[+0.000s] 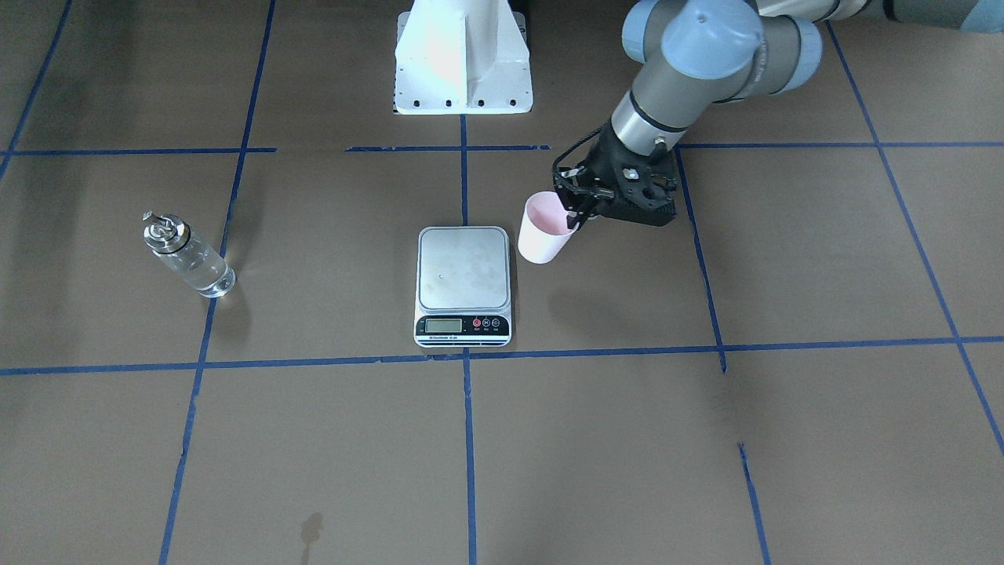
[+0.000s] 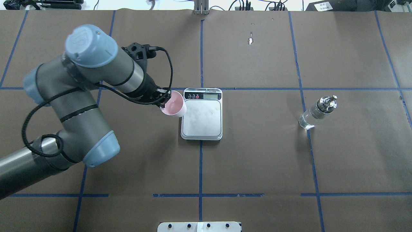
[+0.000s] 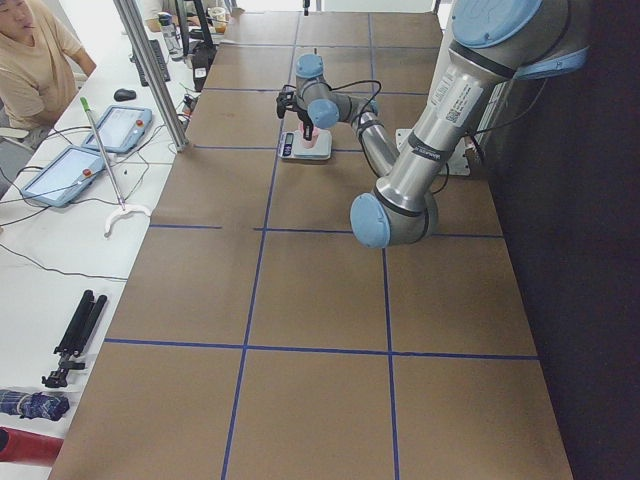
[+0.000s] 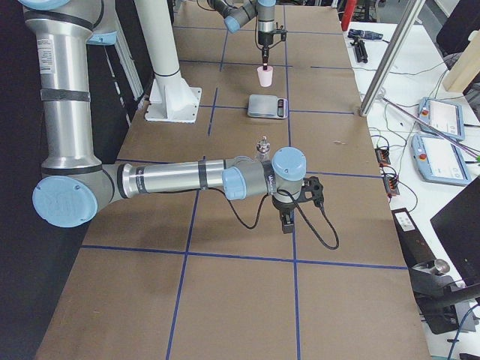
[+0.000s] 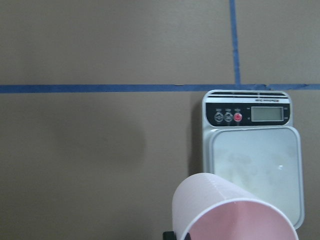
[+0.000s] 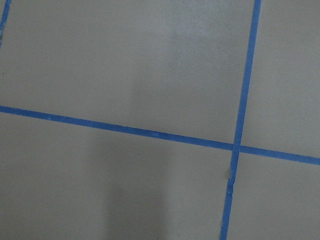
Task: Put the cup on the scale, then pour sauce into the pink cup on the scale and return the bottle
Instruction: 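Carry the pink cup with the left gripper onto the scale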
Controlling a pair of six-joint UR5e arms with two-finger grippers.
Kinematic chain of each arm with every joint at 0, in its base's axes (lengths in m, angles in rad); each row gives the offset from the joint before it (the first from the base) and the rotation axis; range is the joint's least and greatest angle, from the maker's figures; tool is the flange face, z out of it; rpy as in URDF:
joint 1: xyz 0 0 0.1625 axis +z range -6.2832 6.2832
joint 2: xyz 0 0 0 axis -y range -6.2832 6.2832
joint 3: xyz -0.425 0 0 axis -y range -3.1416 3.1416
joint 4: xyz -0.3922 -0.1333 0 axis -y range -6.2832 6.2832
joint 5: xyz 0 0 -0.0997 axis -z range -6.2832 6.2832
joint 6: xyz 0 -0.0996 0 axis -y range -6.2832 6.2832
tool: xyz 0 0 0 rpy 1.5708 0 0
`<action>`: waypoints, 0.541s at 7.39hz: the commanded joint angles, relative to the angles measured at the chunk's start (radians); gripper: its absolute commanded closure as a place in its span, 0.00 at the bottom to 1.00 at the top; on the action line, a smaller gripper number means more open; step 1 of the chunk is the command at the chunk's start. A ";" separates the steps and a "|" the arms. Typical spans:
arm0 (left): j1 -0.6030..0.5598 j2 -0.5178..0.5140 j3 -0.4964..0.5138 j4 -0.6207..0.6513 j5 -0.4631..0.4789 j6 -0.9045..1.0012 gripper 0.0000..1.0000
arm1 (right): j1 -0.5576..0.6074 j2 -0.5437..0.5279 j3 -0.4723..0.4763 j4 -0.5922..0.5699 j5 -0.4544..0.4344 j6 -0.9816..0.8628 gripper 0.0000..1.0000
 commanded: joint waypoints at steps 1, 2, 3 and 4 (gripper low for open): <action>0.046 -0.171 0.186 0.048 0.068 -0.015 1.00 | -0.001 0.000 -0.001 0.000 0.001 -0.001 0.00; 0.066 -0.178 0.194 0.050 0.103 -0.015 1.00 | -0.002 0.000 -0.001 0.000 0.001 0.001 0.00; 0.066 -0.176 0.193 0.073 0.105 -0.015 1.00 | -0.002 0.000 0.002 0.000 0.001 0.001 0.00; 0.066 -0.179 0.191 0.093 0.105 -0.015 1.00 | -0.002 0.000 0.002 0.000 0.001 0.001 0.00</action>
